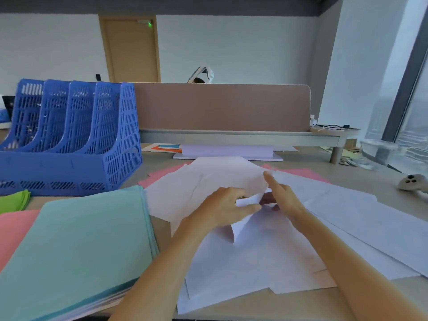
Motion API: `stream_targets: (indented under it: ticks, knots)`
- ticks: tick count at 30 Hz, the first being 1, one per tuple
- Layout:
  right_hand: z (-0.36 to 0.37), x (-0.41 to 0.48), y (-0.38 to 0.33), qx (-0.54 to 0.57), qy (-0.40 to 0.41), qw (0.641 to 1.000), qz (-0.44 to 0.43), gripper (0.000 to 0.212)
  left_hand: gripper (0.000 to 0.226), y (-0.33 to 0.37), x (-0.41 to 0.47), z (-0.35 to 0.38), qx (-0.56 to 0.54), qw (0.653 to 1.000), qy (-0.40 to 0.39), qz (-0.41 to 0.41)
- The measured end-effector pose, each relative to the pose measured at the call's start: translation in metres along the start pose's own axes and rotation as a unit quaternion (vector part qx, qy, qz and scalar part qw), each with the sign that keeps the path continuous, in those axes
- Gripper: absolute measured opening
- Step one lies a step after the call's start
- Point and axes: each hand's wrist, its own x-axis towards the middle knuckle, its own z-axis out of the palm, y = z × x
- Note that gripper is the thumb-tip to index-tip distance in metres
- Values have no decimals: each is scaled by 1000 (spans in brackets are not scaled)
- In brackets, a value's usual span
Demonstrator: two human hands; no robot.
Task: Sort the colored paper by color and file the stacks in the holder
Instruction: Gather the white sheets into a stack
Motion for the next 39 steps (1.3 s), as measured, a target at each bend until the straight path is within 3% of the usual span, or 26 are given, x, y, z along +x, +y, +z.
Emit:
stream_targets:
  ticks: [2, 3, 4, 6, 8, 10, 18, 25, 30, 35, 39]
  knots:
    - [-5, 4, 3, 4, 18, 1000, 3, 27, 45, 4, -1, -1, -150, 987, -33, -41]
    - [-6, 7, 7, -23, 34, 999, 4, 11, 49, -1, 0, 0, -158, 986, -4, -55]
    - [-8, 9, 11, -50, 53, 997, 2, 6, 50, -8, 1, -1, -93, 992, 54, -64]
    - [-12, 14, 15, -75, 87, 993, 2, 22, 52, -29, 2, -2, 144, 970, 161, -108]
    - [-18, 15, 14, -79, 122, 989, -9, 27, 56, -53, 2, -3, 235, 944, 128, -195]
    - [-25, 17, 13, -72, 154, 985, -15, 30, 60, -67, 0, -3, 229, 937, 70, -255]
    - [-31, 11, 21, -161, 146, 976, 1, 27, 52, -64, -1, -2, 253, 947, 60, -187]
    - [-33, 9, 24, -192, 129, 973, 11, 30, 42, -62, -1, -3, 206, 966, 44, -150]
    - [-44, 9, 26, -223, 172, 959, 18, 30, 60, -64, 1, -8, 118, 979, 51, -157]
    - [-43, 6, 23, -330, 187, 925, 17, 32, 103, -69, -10, -16, 216, 919, 34, -327]
    - [-37, 7, 27, -355, 133, 925, 18, 25, 120, -63, -13, -18, 165, 941, 2, -296]
